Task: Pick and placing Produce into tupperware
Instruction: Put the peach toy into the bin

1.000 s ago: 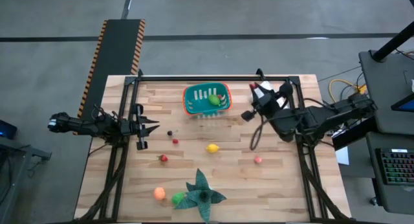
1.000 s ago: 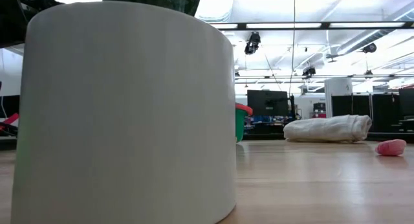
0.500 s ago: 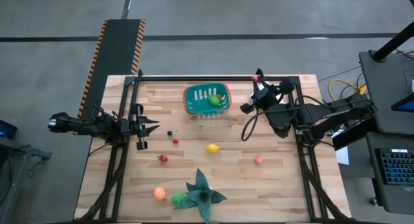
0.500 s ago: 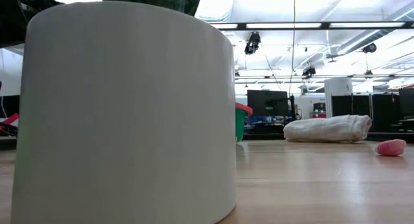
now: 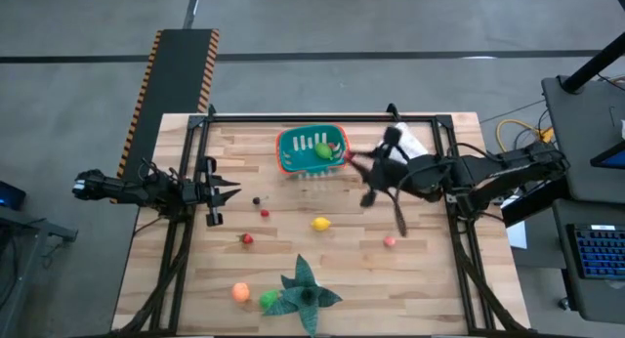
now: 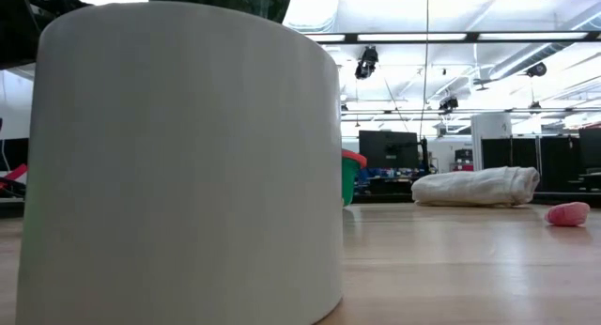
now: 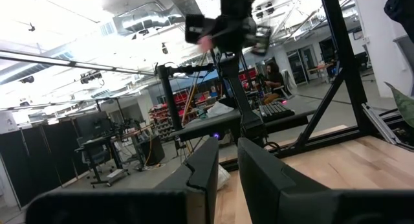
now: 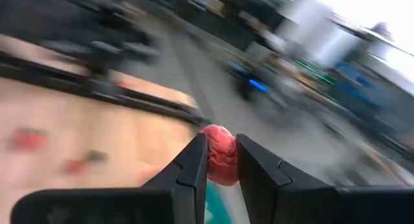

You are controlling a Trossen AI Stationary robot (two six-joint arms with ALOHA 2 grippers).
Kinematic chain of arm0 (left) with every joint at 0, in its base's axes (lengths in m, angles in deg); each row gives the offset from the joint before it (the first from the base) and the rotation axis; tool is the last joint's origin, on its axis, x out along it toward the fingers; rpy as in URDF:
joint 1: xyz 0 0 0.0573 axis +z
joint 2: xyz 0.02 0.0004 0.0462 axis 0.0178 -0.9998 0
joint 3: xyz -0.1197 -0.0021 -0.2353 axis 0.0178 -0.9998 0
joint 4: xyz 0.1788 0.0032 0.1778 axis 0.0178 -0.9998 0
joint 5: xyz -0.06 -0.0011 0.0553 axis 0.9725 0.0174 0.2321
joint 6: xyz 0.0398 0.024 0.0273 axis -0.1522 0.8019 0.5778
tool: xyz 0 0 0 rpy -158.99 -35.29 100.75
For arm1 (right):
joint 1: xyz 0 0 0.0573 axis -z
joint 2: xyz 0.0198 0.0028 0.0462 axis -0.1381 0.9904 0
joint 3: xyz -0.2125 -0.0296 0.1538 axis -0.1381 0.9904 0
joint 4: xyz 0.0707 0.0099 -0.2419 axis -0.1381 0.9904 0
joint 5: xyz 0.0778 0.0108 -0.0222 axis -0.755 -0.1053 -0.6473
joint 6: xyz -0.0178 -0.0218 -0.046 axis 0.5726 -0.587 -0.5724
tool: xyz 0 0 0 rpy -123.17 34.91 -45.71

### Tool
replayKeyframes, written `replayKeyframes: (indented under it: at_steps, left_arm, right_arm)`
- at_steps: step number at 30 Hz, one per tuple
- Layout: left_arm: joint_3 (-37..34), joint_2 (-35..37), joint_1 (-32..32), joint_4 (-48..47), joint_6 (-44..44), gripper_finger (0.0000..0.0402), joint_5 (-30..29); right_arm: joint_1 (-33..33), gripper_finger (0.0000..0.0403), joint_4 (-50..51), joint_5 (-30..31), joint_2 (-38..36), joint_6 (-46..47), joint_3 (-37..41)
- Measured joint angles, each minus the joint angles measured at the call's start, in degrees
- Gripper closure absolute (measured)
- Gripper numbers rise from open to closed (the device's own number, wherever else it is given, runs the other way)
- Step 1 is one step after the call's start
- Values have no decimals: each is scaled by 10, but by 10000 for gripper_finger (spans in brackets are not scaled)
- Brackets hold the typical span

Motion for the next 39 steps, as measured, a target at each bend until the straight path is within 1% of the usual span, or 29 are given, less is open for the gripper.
replayKeyframes:
  at_steps: [4,6,7,8,10,12,17,23,28,30,31,33,36,39]
  left_arm:
    - [0,0,0,0,0,356,0]
    - [0,0,0,0,0,356,0]
    - [0,0,0,0,0,356,0]
    - [0,0,0,0,0,356,0]
    - [0,0,0,0,0,356,0]
    - [0,0,0,0,0,356,0]
    - [0,0,0,0,0,356,0]
    - [0,0,0,0,0,356,0]
    - [0,0,0,0,0,356,0]
    - [0,0,0,0,0,356,0]
    - [0,0,0,0,0,356,0]
    - [0,0,0,0,0,356,0]
    - [0,0,0,0,0,356,0]
    - [0,0,0,0,0,356,0]
  right_arm:
    - [0,337,-3,-214,-5,-36,0]
    - [0,337,-8,-304,-6,-51,0]
    - [0,337,-15,-331,-7,-54,0]
    - [-1,337,-22,-343,-7,-55,0]
    - [0,337,-27,-339,-7,-57,-1]
    - [0,337,-33,-300,-7,-58,-1]
    - [0,337,-48,-123,-7,-58,0]
    - [0,337,-49,120,-7,-22,0]
    - [0,337,-49,361,-7,34,8]
    - [0,337,-48,426,-7,40,13]
    - [0,337,-45,441,-7,40,15]
    - [0,337,-43,441,-7,40,17]
    - [0,337,-45,401,-7,32,17]
    - [0,337,-72,368,-9,15,17]
